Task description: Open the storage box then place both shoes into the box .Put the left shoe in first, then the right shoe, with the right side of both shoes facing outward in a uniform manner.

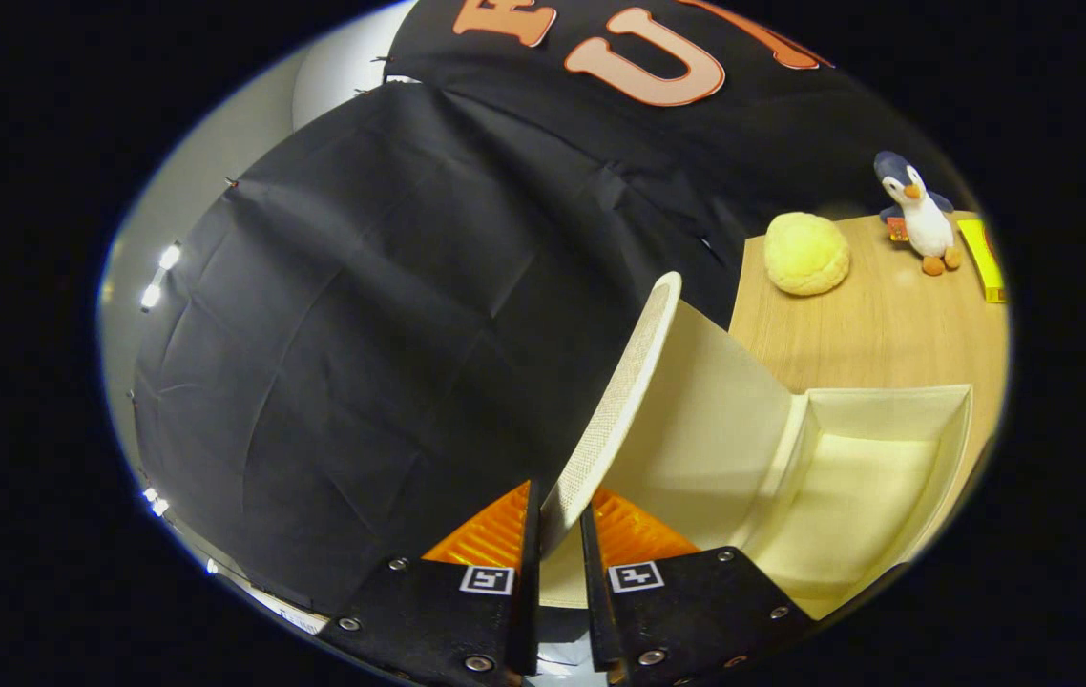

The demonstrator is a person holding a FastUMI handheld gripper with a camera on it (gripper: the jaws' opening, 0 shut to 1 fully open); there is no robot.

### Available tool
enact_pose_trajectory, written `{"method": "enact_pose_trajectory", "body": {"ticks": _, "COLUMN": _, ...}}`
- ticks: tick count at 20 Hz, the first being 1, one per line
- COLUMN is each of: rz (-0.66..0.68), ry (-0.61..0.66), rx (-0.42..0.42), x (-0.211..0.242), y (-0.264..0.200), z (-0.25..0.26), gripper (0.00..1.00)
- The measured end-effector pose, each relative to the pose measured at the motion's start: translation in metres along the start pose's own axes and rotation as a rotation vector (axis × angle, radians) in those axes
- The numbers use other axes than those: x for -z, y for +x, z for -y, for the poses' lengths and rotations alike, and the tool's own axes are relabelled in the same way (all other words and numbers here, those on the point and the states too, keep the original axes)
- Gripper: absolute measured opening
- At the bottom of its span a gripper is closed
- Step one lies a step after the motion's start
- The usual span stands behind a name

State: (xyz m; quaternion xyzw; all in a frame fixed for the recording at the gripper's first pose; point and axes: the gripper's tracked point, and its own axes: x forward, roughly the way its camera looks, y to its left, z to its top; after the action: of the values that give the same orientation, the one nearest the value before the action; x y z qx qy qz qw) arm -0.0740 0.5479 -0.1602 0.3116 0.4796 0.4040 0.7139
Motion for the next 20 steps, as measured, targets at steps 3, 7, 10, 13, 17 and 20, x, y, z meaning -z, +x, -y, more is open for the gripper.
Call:
{"method": "enact_pose_trajectory", "body": {"ticks": 3, "rz": -0.011, "ry": -0.023, "rx": 0.047, "x": 0.000, "y": 0.040, "z": -0.002, "gripper": 0.33}}
{"method": "enact_pose_trajectory", "body": {"ticks": 7, "rz": -0.047, "ry": -0.081, "rx": 0.139, "x": 0.010, "y": 0.057, "z": 0.026, "gripper": 0.69}}
{"method": "enact_pose_trajectory", "body": {"ticks": 10, "rz": -0.036, "ry": -0.090, "rx": 0.167, "x": 0.008, "y": 0.047, "z": 0.040, "gripper": 0.76}}
{"method": "enact_pose_trajectory", "body": {"ticks": 13, "rz": -0.008, "ry": -0.133, "rx": 0.215, "x": 0.004, "y": 0.019, "z": 0.065, "gripper": 0.81}}
{"method": "enact_pose_trajectory", "body": {"ticks": 17, "rz": 0.060, "ry": -0.193, "rx": 0.342, "x": -0.001, "y": -0.036, "z": 0.118, "gripper": 0.88}}
{"method": "enact_pose_trajectory", "body": {"ticks": 20, "rz": 0.159, "ry": -0.210, "rx": 0.452, "x": -0.009, "y": -0.087, "z": 0.164, "gripper": 0.89}}
